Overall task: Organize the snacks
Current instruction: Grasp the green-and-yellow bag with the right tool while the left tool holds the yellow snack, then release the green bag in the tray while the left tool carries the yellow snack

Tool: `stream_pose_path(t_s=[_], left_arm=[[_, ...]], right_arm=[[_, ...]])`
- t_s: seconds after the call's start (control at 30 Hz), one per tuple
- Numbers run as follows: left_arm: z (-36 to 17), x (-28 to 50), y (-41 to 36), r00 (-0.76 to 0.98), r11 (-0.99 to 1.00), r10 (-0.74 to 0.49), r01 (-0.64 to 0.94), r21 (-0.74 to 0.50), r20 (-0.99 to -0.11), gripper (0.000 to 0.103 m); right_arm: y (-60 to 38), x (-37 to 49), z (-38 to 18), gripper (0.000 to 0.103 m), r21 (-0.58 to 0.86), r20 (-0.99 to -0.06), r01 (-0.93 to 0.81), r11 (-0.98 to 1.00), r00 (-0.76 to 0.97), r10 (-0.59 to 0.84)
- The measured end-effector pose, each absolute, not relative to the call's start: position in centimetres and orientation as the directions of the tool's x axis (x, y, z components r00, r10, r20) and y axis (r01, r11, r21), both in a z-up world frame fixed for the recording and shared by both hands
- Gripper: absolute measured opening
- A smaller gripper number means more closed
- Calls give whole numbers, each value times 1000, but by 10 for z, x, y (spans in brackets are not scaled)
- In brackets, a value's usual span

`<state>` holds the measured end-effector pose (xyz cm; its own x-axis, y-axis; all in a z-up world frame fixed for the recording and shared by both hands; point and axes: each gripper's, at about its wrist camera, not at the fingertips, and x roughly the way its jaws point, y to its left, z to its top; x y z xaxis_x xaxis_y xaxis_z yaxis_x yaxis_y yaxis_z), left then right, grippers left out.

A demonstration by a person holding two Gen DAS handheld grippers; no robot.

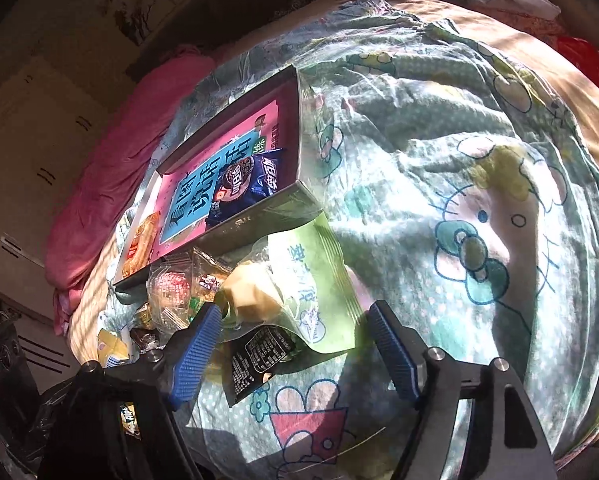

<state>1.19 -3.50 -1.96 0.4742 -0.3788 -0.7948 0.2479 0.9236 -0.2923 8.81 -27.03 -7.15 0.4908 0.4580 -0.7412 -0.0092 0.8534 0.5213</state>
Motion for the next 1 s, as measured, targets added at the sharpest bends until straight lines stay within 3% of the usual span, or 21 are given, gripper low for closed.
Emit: stream_pose_path(t_s=[0.2, 0.47, 0.5, 0.6, 0.73, 1.0], left_arm=[[-20, 13, -33, 476, 924, -380, 242, -297, -793, 26], [-20, 16, -29, 481, 924, -380, 225, -308, -790, 26], [-20, 16, -28, 482, 924, -382, 224, -310, -788, 26], [-18, 17, -27, 488, 924, -382, 223, -311, -785, 26], [-15, 17, -25, 500, 923, -384, 220, -315, -776, 26], [-1, 25, -13, 544, 927, -373, 198, -317, -752, 26]], right_arm=[[-263, 104, -75, 85, 493, -746, -31, 869, 499, 441], [-235, 111, -76, 85, 320, -797, -124, 939, 501, 338], [-233, 112, -75, 84, 310, -797, -130, 942, 505, 332], [-237, 113, -73, 64, 309, -788, -130, 942, 520, 330], [-246, 111, -70, 53, 348, -767, -109, 931, 538, 349], [-252, 98, -38, 53, 399, -661, -151, 904, 636, 398]])
